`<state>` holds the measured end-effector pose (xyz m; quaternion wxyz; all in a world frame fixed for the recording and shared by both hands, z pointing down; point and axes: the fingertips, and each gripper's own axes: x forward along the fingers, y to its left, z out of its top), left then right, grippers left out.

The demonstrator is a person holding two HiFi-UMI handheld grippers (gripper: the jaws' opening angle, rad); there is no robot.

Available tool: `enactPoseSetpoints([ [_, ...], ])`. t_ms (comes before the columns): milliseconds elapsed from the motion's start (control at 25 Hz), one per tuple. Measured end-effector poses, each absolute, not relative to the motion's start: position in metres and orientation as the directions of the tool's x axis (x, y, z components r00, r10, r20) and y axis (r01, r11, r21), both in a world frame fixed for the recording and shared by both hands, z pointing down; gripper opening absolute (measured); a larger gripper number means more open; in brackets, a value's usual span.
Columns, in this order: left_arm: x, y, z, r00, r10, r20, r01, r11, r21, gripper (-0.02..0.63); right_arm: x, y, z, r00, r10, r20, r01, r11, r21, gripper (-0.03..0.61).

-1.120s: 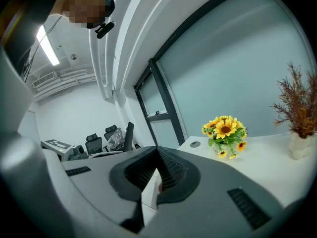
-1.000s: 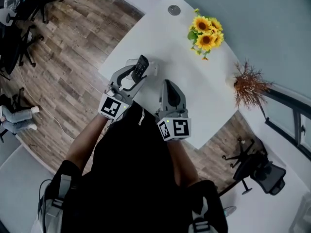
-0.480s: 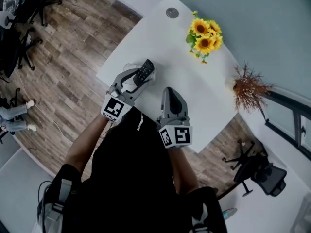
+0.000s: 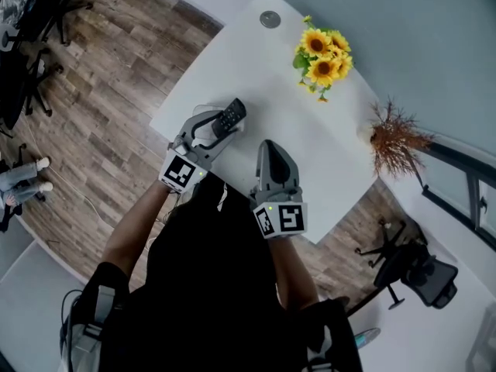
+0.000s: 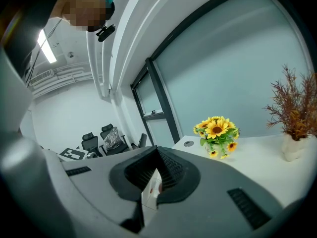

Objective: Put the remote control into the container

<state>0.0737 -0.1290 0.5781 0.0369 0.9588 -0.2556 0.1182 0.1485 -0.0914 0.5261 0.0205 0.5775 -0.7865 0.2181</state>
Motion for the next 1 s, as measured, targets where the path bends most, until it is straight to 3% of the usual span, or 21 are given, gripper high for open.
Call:
enactPoseSetpoints([
  [880, 0.076, -0.134, 0.578, 0.874, -0.409, 0.264, -0.417, -0.909, -0.030, 0.206, 0.125, -0.130, 0.505, -0.387, -0.888, 0.246, -0.882, 0.280, -0.379, 0.008],
  [1000, 0.077, -0.135, 0.579, 0.874, -0.408, 0.263, -0.415, -0.909, -0.032, 0.206, 0.117, -0.134, 0.514, -0.425, -0.865, 0.267, -0.862, 0.297, -0.410, 0.076],
])
